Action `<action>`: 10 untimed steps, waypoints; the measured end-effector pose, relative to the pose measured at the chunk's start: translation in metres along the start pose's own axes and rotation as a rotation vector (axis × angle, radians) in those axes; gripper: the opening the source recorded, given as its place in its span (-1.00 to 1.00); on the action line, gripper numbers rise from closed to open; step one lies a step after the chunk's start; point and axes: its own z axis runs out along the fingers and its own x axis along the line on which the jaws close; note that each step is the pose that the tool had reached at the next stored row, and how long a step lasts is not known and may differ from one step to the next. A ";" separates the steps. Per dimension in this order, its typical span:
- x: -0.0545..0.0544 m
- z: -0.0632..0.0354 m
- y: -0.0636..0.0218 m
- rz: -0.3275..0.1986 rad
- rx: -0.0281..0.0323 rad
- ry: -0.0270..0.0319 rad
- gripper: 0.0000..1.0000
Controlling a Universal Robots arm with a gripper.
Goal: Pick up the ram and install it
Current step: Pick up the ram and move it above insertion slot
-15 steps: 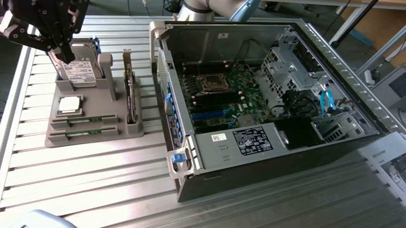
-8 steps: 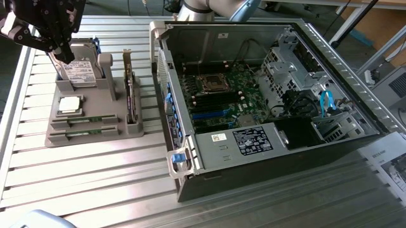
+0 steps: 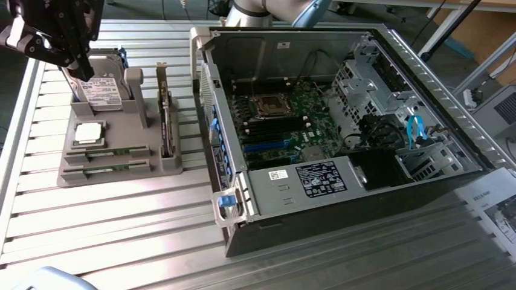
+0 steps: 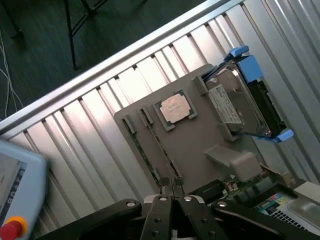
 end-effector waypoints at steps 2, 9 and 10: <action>0.000 0.0000 0.0000 -0.029 -0.0007 0.0013 -0.80; 0.000 0.0000 0.0001 -0.117 -0.0029 0.0052 -0.80; 0.000 0.0000 0.0001 -0.130 -0.0032 0.0057 -0.80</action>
